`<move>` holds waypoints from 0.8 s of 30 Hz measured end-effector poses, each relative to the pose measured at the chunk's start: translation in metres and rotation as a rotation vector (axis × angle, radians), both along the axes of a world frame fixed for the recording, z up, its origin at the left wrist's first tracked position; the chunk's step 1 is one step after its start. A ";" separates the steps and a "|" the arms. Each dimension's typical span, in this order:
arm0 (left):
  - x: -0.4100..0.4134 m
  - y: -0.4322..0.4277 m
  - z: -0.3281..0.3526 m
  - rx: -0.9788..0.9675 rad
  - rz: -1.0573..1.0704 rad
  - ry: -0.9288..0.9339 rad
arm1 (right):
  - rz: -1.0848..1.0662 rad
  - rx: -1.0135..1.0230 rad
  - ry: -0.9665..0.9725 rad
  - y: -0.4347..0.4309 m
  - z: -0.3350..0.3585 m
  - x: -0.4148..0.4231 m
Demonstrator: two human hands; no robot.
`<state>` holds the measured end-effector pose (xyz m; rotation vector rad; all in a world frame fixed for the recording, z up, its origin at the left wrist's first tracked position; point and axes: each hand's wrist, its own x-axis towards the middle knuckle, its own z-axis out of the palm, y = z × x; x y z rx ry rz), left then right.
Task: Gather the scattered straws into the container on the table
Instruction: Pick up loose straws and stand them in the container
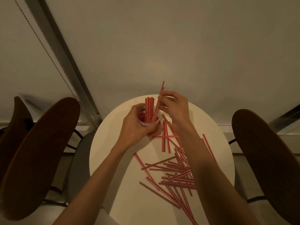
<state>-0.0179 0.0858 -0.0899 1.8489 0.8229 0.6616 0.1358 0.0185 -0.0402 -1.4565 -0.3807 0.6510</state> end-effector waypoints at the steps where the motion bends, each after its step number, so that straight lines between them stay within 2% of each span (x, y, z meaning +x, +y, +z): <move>1: 0.000 0.000 0.000 -0.002 0.002 -0.001 | 0.005 -0.052 -0.056 -0.001 -0.002 0.000; 4: 0.001 0.000 0.000 0.001 0.007 0.000 | 0.027 -0.197 -0.267 -0.002 -0.004 0.001; 8: 0.001 0.001 0.000 0.008 0.003 0.008 | 0.173 -0.326 -0.496 -0.008 0.002 0.002; 12: 0.001 0.001 0.004 -0.012 -0.012 0.015 | 0.183 -0.431 -0.610 -0.024 0.009 0.015; 15: 0.002 0.004 0.006 -0.034 -0.048 0.018 | 0.245 -0.712 -0.775 -0.039 0.002 0.024; 19: 0.007 0.006 0.008 0.001 -0.052 0.048 | 0.346 -0.997 -0.826 -0.052 -0.012 0.013; 24: 0.013 0.007 0.007 -0.008 -0.050 0.038 | 0.292 -1.065 -0.987 -0.057 -0.016 -0.004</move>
